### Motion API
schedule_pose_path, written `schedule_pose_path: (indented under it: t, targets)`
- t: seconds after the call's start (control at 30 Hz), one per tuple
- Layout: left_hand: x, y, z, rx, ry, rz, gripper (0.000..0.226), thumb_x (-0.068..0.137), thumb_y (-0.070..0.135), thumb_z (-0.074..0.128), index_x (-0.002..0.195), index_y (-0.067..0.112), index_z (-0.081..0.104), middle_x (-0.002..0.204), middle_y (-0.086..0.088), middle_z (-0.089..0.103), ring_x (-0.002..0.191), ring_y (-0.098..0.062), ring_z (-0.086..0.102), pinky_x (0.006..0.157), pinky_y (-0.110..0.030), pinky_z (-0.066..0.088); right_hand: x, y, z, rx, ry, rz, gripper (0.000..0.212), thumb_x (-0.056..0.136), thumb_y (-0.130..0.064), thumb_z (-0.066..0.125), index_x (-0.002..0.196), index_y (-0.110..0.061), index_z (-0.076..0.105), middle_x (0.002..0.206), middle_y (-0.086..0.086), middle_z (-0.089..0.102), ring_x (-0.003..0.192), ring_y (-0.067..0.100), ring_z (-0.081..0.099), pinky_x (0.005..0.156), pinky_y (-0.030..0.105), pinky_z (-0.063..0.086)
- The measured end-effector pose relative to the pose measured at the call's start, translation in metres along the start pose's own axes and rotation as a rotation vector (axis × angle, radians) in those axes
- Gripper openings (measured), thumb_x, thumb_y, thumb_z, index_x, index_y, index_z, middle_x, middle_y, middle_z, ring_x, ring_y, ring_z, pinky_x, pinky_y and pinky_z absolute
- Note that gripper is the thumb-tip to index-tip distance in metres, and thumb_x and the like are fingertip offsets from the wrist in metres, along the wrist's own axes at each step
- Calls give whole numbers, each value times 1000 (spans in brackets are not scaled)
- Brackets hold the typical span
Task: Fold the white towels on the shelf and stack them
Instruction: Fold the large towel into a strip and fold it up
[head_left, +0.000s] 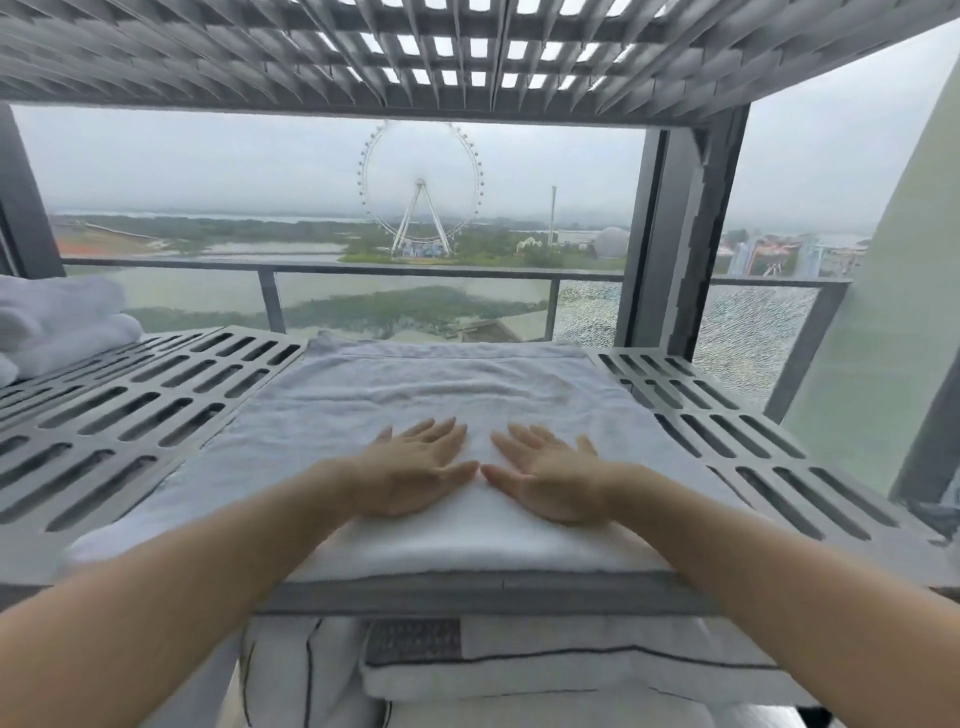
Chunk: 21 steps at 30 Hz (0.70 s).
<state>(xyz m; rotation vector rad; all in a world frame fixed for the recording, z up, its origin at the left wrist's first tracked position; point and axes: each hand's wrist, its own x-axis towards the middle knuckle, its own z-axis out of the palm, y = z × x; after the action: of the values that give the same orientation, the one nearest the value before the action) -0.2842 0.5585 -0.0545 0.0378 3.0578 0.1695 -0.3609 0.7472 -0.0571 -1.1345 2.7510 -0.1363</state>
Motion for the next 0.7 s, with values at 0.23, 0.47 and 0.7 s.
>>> schedule_pose_path:
  t: [0.23, 0.47, 0.7]
  targets:
    - [-13, 14, -9, -8, 33, -30, 63, 93, 59, 18, 148, 30, 4, 157, 9, -1, 144, -8, -3, 117, -43, -3, -7, 3, -12, 55, 42, -104, 58, 93, -59, 15, 146, -37, 7, 157, -11, -1, 143, 9, -4, 114, 46, -4]
    - [-60, -7, -1, -42, 34, 49, 62, 89, 65, 11, 145, 40, 2, 154, 19, -5, 138, 2, -9, 115, -37, -7, -48, 15, -13, 34, 49, -158, 56, 94, -56, 15, 146, -37, 1, 156, -13, -5, 142, 6, -8, 116, 42, -5]
    - [-76, 15, 12, 54, 37, 47, 59, 94, 57, 13, 146, 34, -2, 156, 14, -4, 141, -2, -5, 114, -35, -3, -71, 4, 1, -39, -2, -190, 57, 95, -55, 14, 146, -36, 0, 156, -14, -7, 142, 4, -6, 114, 37, -5]
